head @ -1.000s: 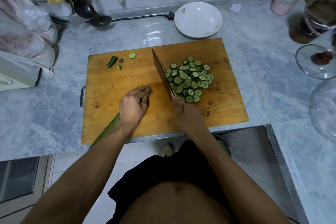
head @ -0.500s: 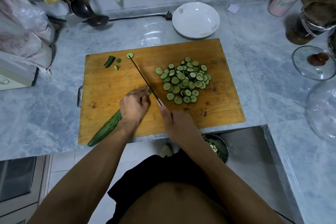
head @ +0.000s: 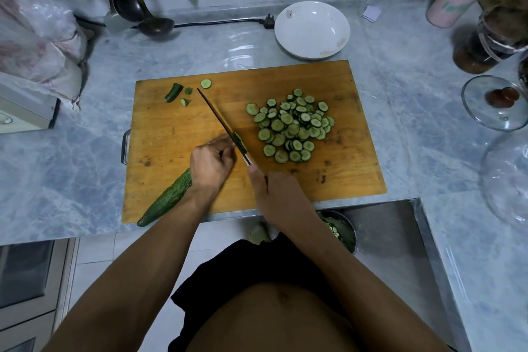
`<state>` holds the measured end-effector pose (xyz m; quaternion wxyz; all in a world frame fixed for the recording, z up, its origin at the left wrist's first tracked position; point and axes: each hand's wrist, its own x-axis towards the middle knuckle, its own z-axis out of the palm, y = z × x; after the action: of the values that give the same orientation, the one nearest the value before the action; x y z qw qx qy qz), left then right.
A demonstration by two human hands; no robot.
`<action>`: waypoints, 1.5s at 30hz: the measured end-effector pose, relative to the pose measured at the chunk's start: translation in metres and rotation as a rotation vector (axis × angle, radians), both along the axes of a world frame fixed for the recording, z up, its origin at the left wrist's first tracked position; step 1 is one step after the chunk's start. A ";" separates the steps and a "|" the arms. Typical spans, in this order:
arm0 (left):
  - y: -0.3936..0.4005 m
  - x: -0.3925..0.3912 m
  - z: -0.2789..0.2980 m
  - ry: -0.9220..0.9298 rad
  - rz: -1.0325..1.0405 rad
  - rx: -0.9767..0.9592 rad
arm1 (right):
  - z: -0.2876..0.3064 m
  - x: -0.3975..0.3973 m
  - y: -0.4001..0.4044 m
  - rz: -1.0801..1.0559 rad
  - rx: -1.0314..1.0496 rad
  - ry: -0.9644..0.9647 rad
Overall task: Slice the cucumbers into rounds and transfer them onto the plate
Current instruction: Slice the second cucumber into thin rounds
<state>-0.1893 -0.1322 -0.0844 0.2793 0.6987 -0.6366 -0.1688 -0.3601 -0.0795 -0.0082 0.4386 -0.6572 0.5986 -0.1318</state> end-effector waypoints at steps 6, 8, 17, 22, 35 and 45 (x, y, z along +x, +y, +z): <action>0.001 0.001 0.002 -0.091 -0.059 -0.009 | -0.005 0.004 -0.006 0.015 0.023 0.035; 0.001 0.000 0.002 -0.108 -0.076 -0.015 | -0.008 0.007 -0.012 0.015 0.030 0.051; 0.004 0.000 -0.001 -0.069 -0.054 -0.062 | -0.016 0.015 -0.020 -0.065 0.056 0.034; 0.005 0.003 -0.006 -0.039 -0.075 -0.102 | -0.011 -0.001 -0.020 -0.166 0.030 -0.024; 0.001 0.008 -0.001 -0.011 -0.110 -0.046 | -0.003 0.000 0.003 -0.047 0.009 -0.012; 0.001 0.007 0.002 -0.003 -0.105 -0.034 | 0.009 0.001 0.012 0.011 -0.011 -0.008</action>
<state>-0.1824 -0.1307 -0.0819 0.2809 0.6598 -0.6755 -0.1714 -0.3590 -0.0677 0.0005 0.4382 -0.6622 0.5925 -0.1356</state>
